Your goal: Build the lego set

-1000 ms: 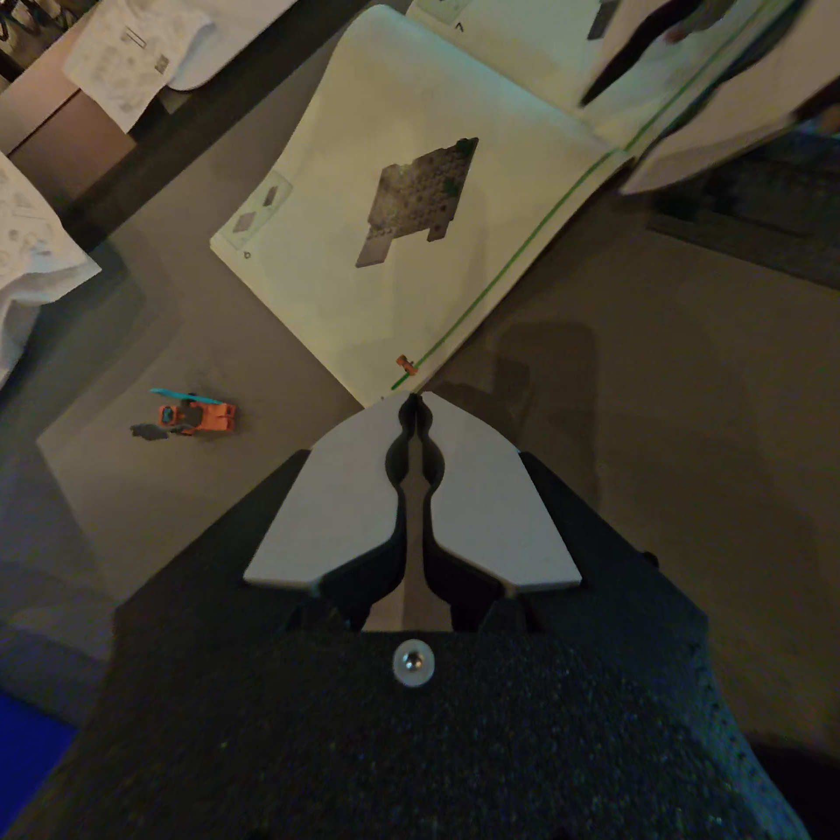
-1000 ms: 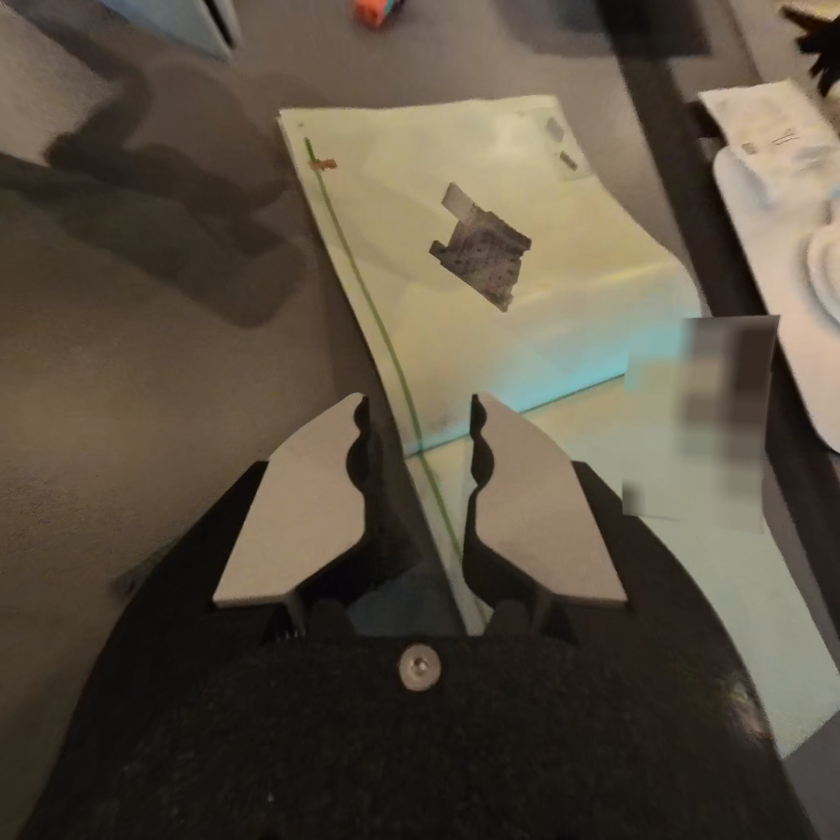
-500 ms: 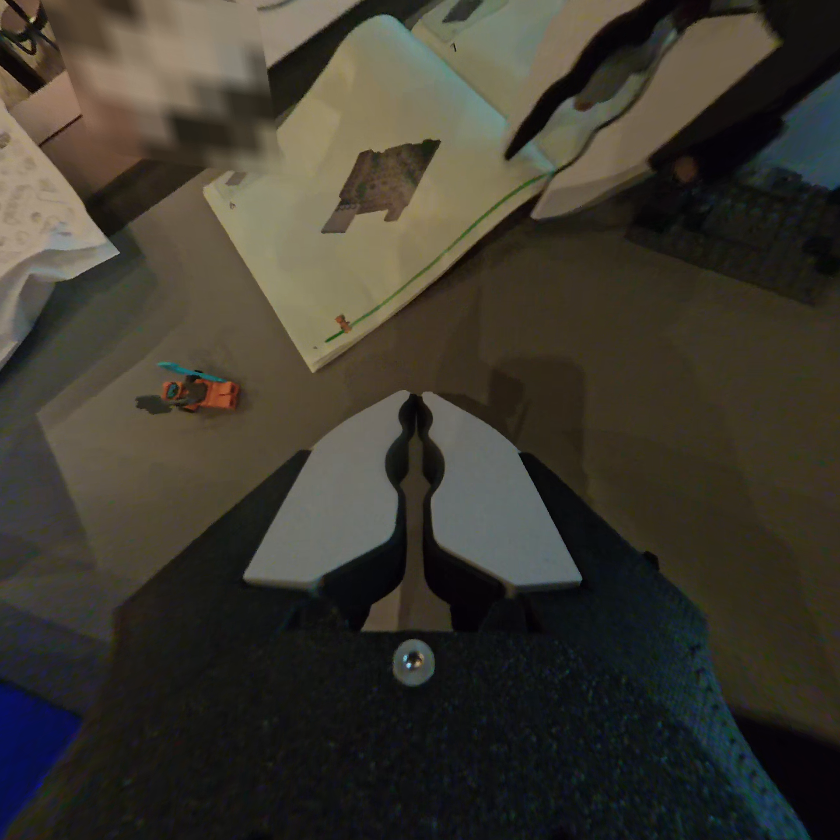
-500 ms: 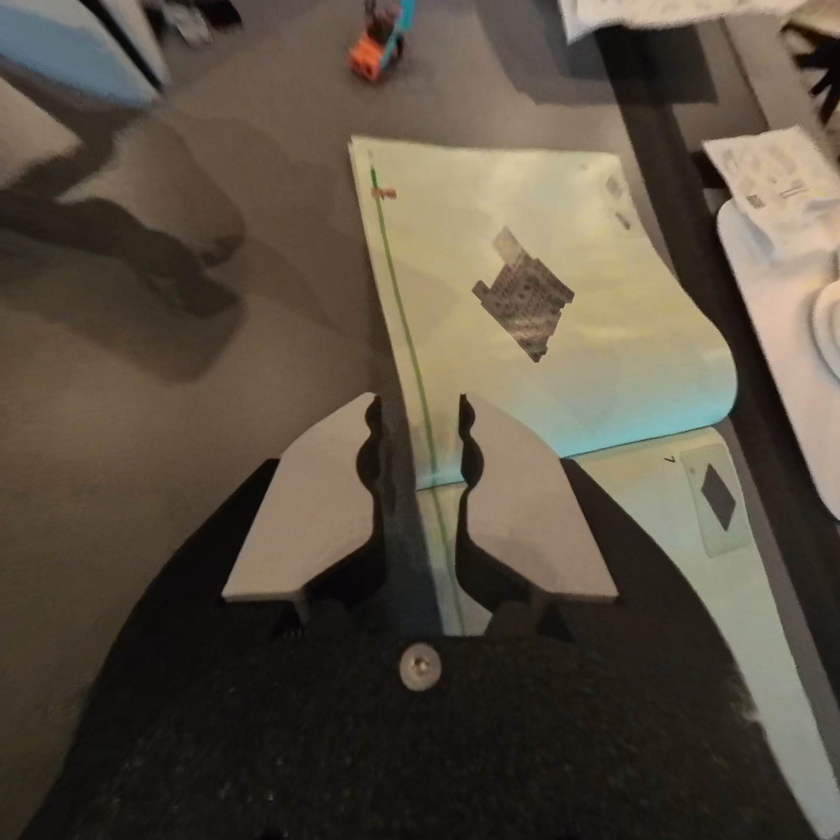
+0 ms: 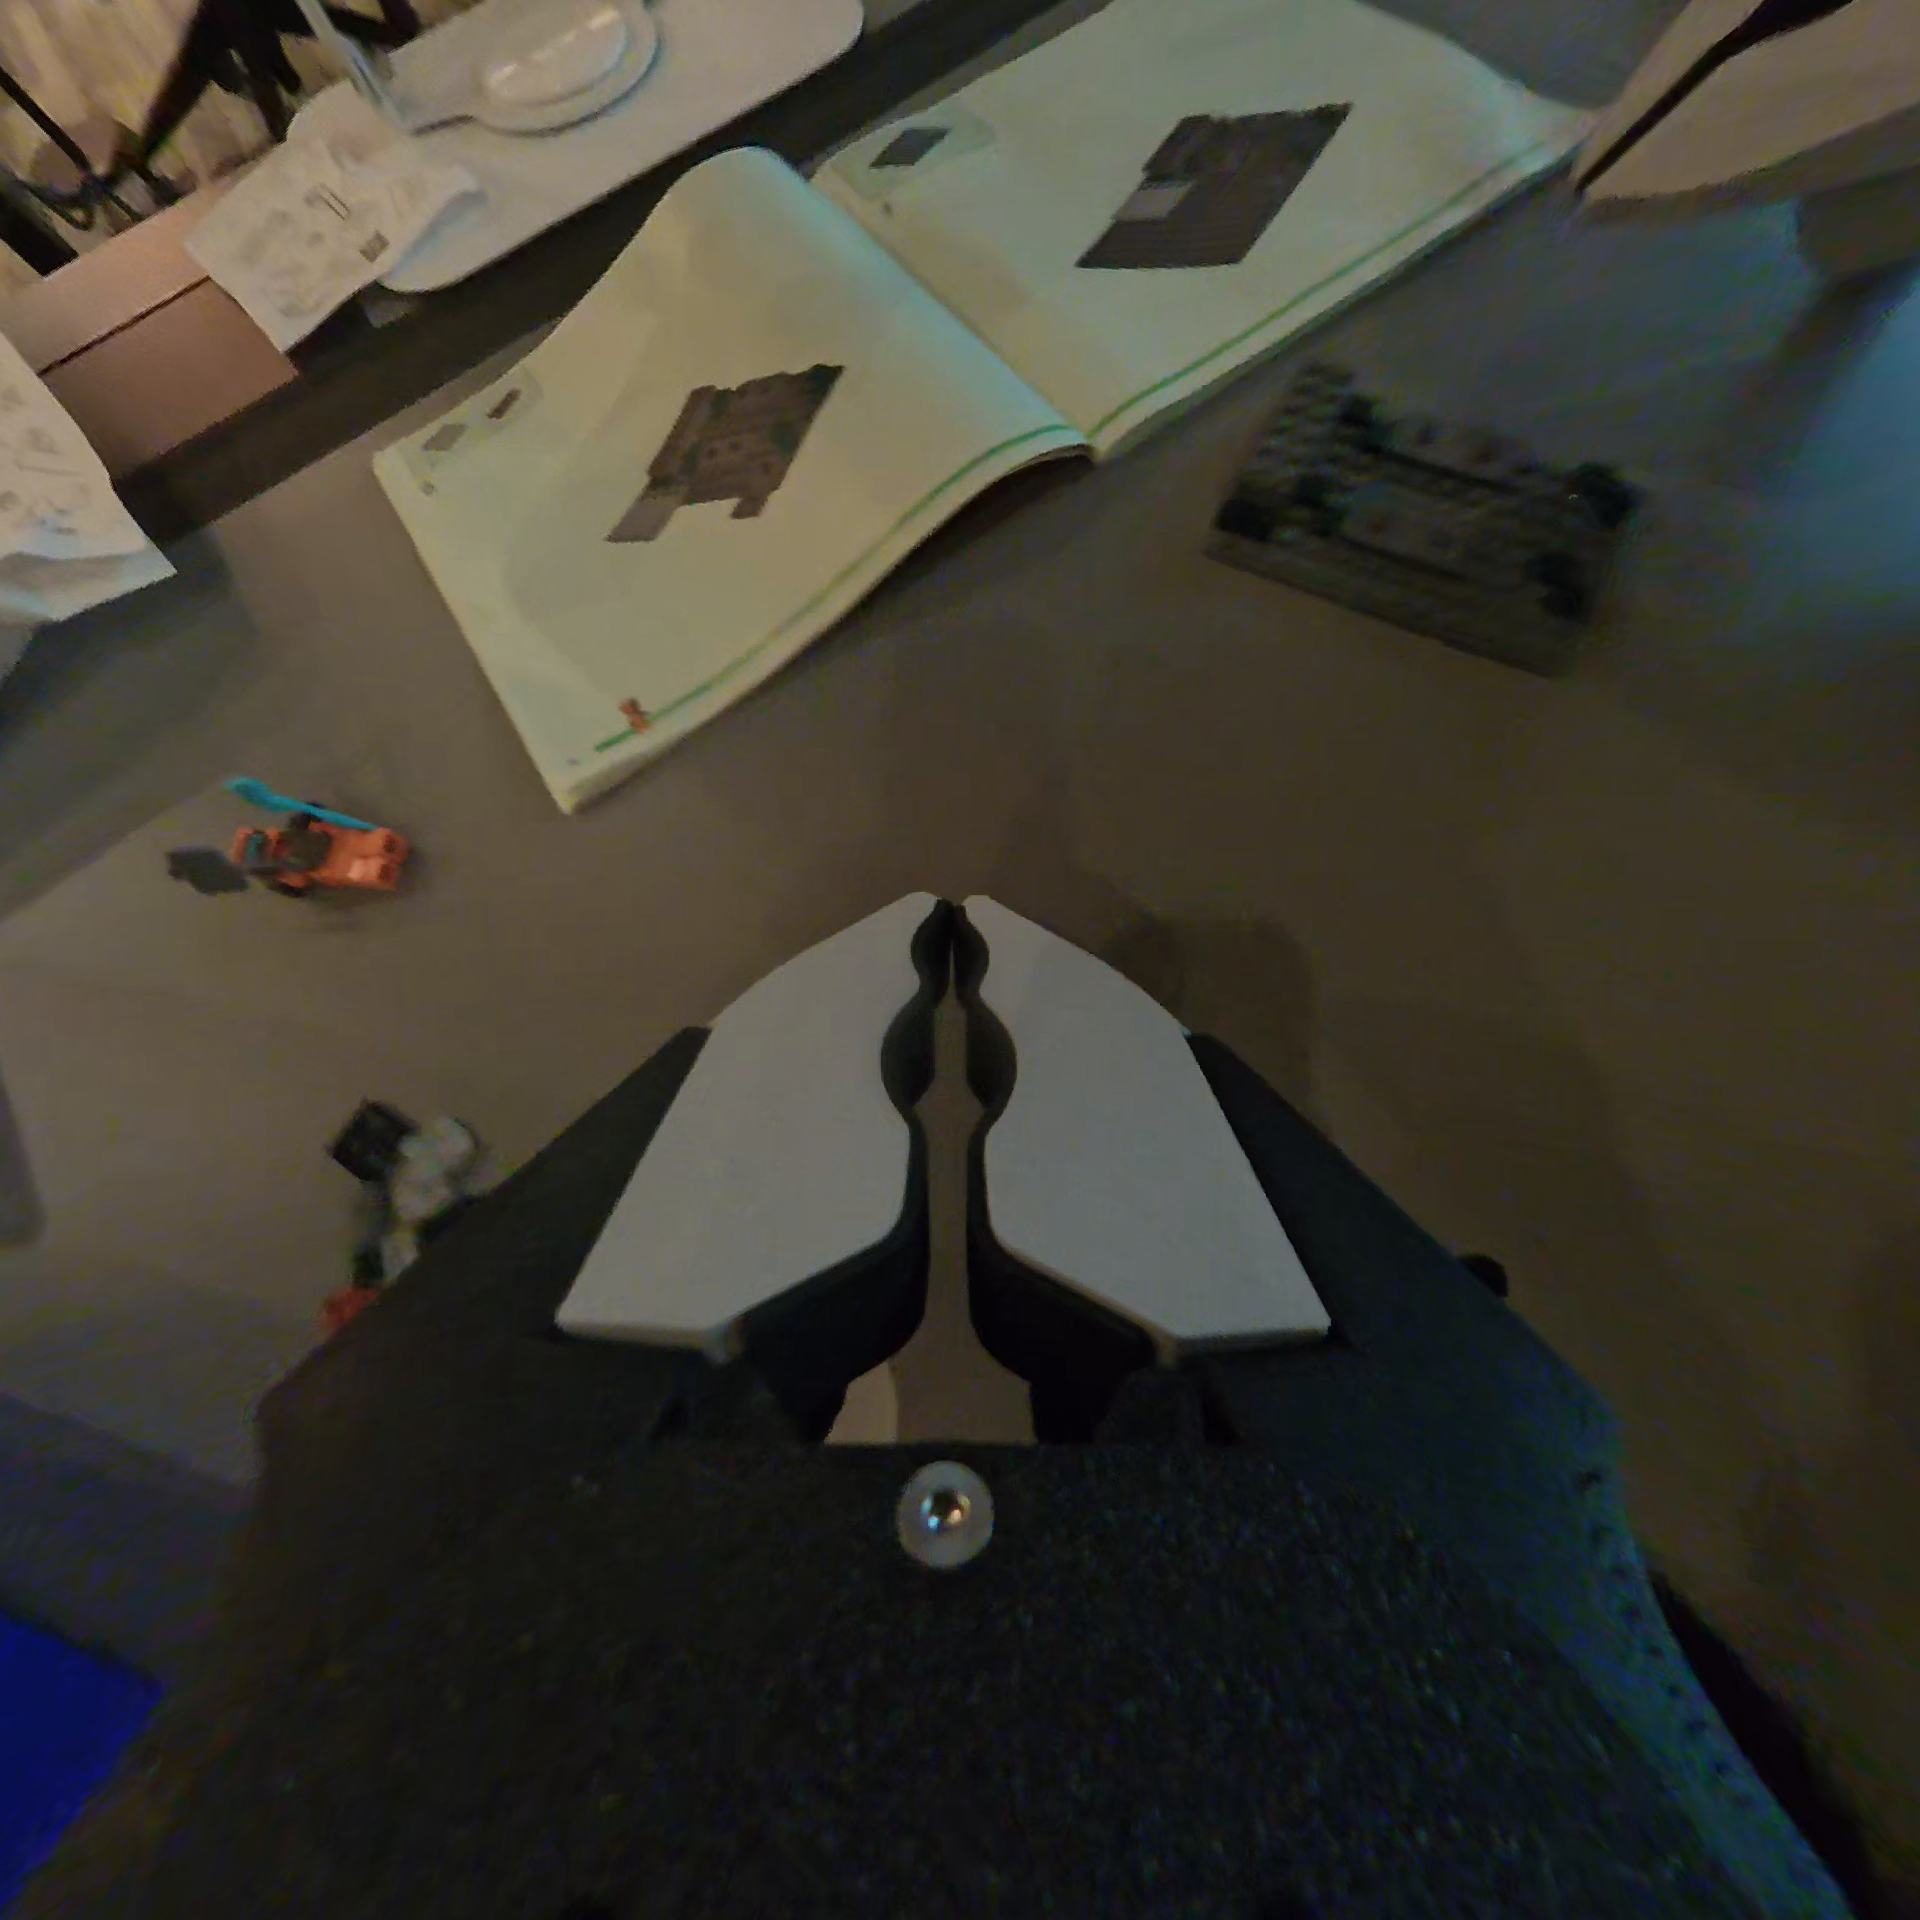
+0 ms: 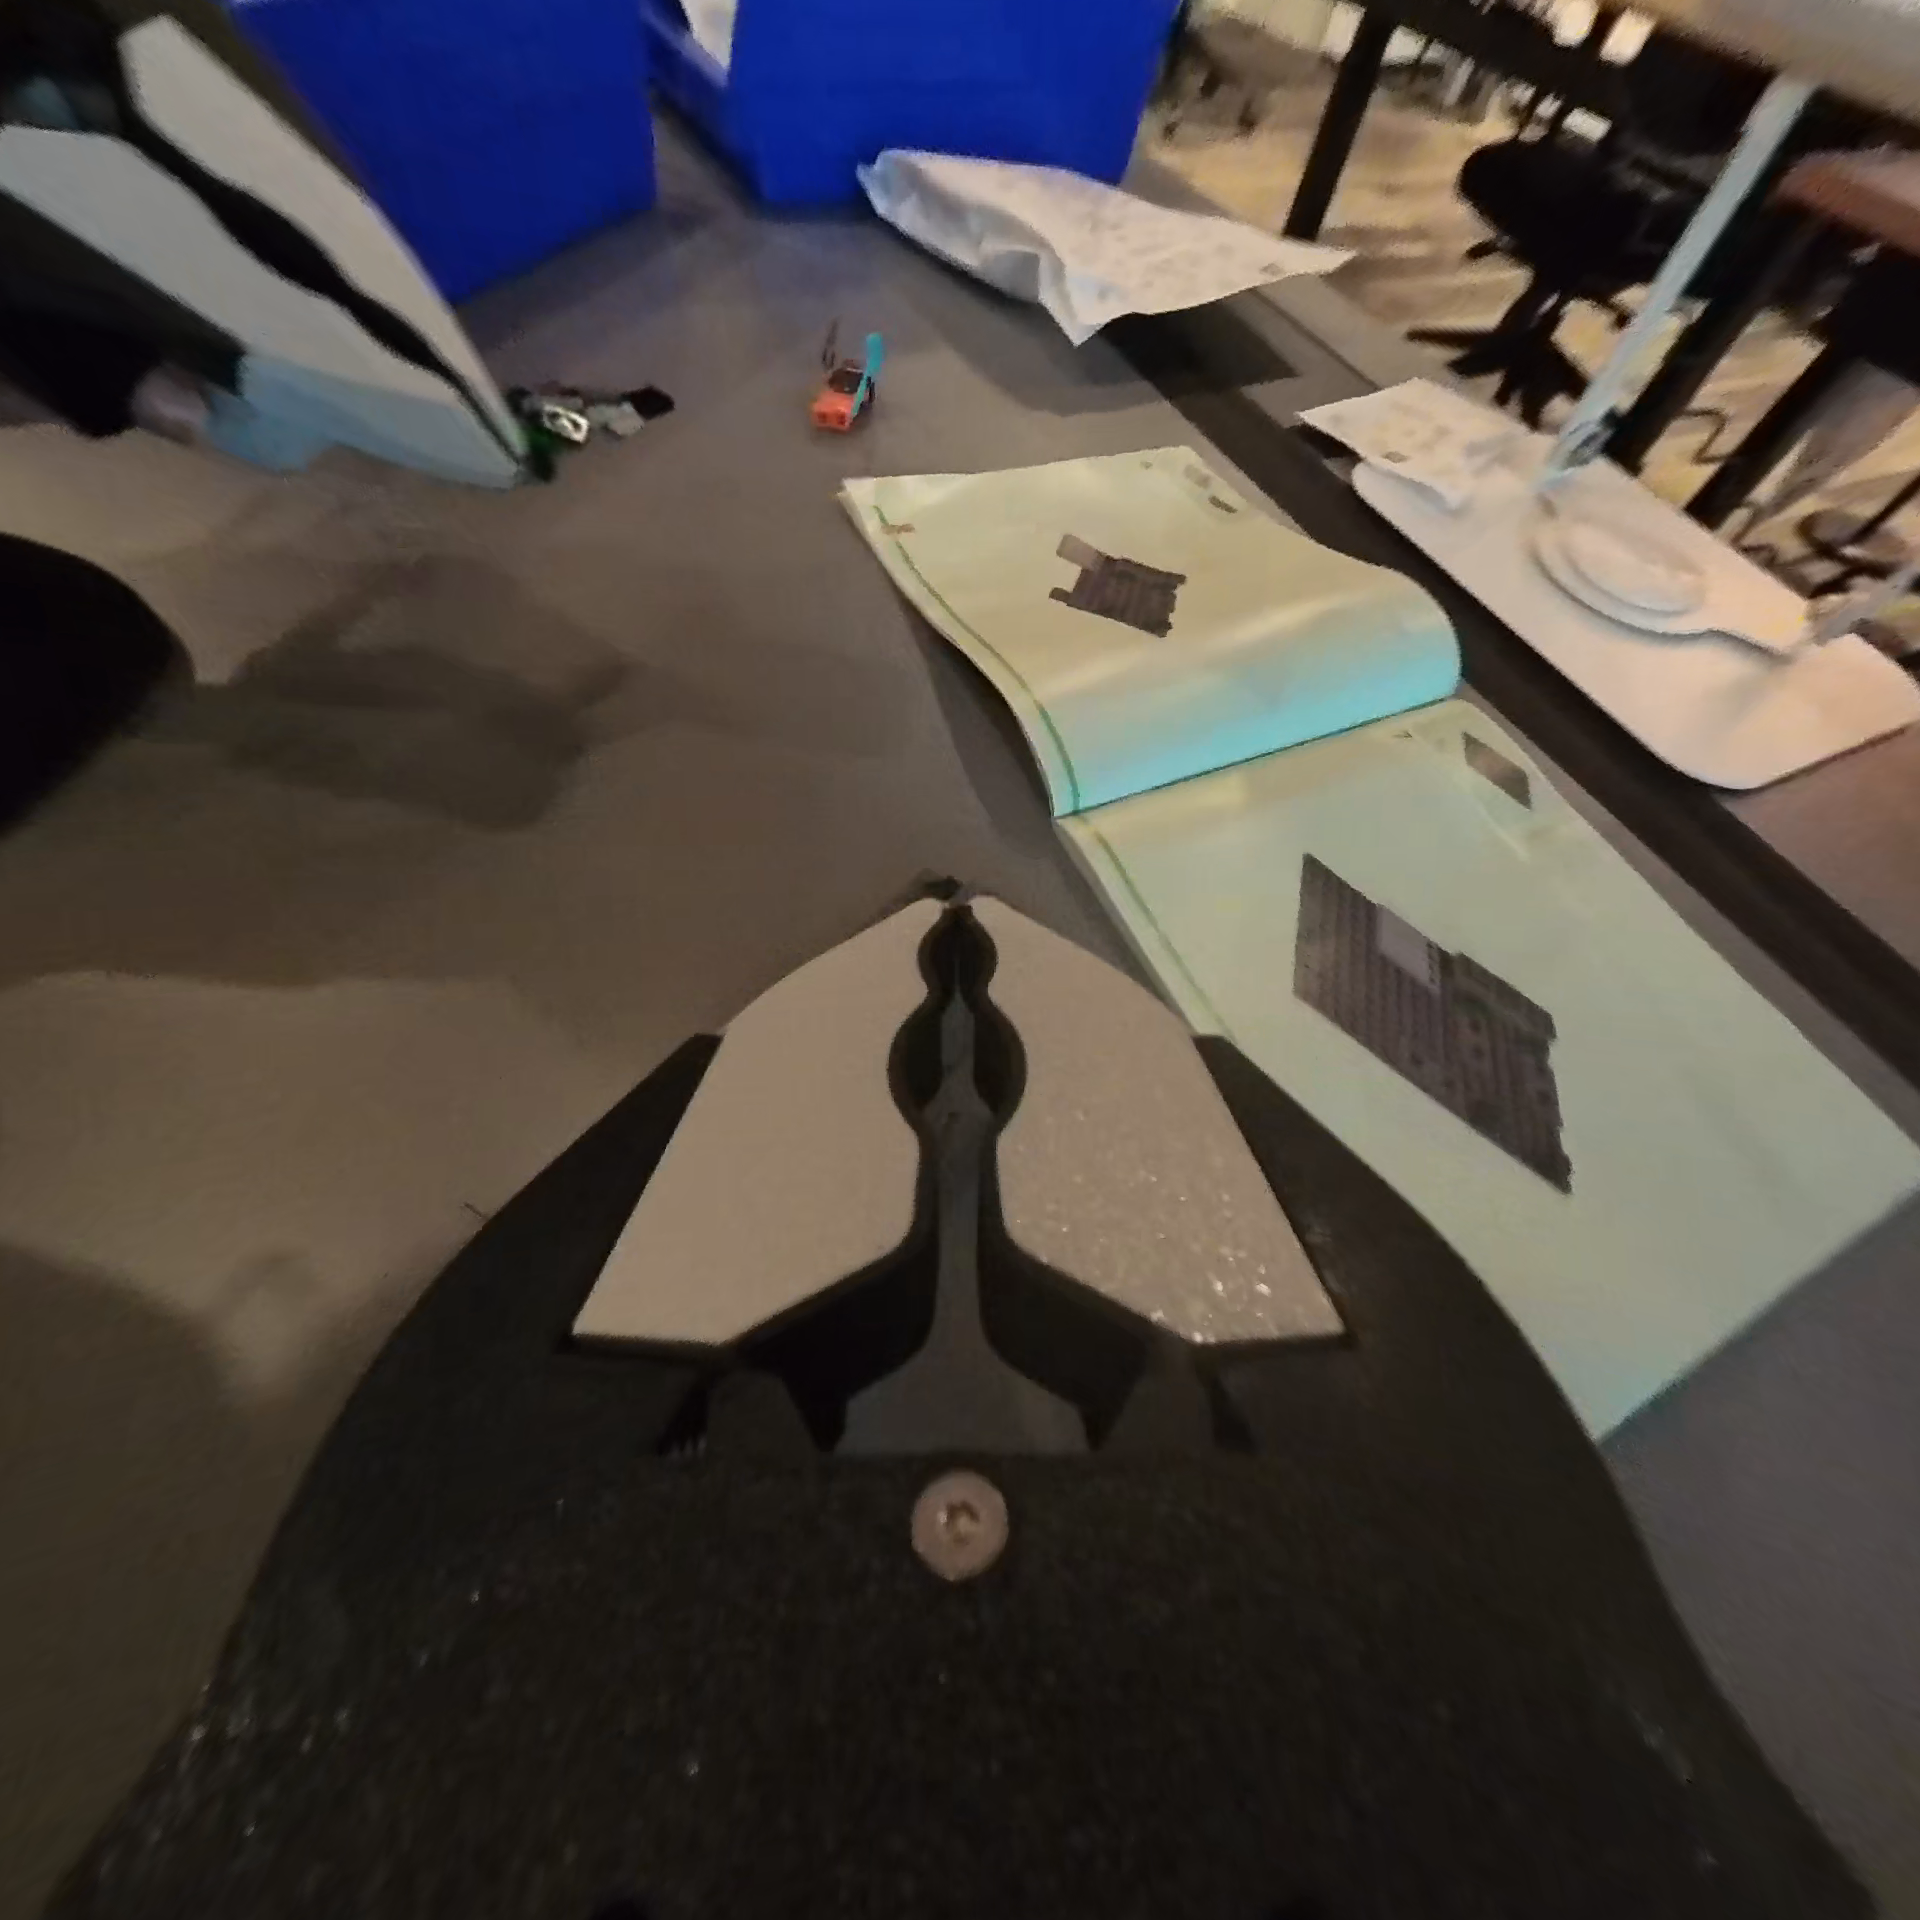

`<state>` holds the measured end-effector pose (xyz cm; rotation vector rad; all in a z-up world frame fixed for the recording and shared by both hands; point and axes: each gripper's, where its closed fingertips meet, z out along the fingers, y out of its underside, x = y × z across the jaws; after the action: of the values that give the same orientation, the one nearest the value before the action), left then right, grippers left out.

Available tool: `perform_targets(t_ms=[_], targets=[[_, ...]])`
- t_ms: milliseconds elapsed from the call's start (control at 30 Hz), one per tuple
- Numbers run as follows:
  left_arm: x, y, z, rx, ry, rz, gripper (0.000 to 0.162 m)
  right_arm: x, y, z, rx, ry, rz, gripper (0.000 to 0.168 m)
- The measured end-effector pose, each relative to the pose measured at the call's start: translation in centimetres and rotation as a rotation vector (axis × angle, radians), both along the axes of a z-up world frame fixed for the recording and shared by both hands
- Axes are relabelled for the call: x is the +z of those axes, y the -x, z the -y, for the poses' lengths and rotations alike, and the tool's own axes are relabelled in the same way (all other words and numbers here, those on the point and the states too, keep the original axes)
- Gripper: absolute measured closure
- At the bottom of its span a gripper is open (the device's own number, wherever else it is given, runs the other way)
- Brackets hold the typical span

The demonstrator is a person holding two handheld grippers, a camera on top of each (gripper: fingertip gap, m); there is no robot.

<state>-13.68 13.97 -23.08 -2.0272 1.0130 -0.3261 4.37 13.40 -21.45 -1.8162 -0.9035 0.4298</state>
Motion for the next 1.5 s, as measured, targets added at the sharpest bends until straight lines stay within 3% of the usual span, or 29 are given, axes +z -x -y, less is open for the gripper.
perform_targets(t_ms=[167,267,500,600,700,900,1033,1267,1500], targets=[[1.4,0.6,3.5,0.058,-0.079,0.03,0.162,1.3,0.8,1.6,0.016,-0.01,-0.049,0.166],[3.2,3.6,4.5,0.124,-0.12,0.042,0.162,2.3,1.9,3.0,0.057,-0.019,-0.06,0.166],[9.8,19.6,4.3,0.443,-0.25,-0.052,0.143,1.8,4.0,4.9,0.12,-0.033,0.0,0.163],[10.6,25.9,4.5,0.558,-0.211,-0.087,0.131,1.0,4.9,4.9,0.14,-0.028,0.032,0.162],[9.4,30.1,4.7,0.637,-0.165,-0.152,0.123,0.4,5.5,4.8,0.156,-0.031,0.068,0.161],[6.7,32.7,4.5,0.65,-0.084,-0.165,0.125,-0.1,6.7,3.9,0.184,-0.031,0.122,0.161],[5.0,32.0,3.7,0.54,0.007,-0.168,0.129,-0.4,7.8,2.9,0.201,-0.023,0.127,0.161],[0.8,26.6,0.2,0.178,0.213,-0.23,0.124,-0.7,9.8,1.9,0.231,-0.012,0.109,0.161],[-4.2,25.8,-1.4,0.098,0.435,-0.255,0.118,-1.0,8.4,2.1,0.205,-0.031,0.161,0.161]])
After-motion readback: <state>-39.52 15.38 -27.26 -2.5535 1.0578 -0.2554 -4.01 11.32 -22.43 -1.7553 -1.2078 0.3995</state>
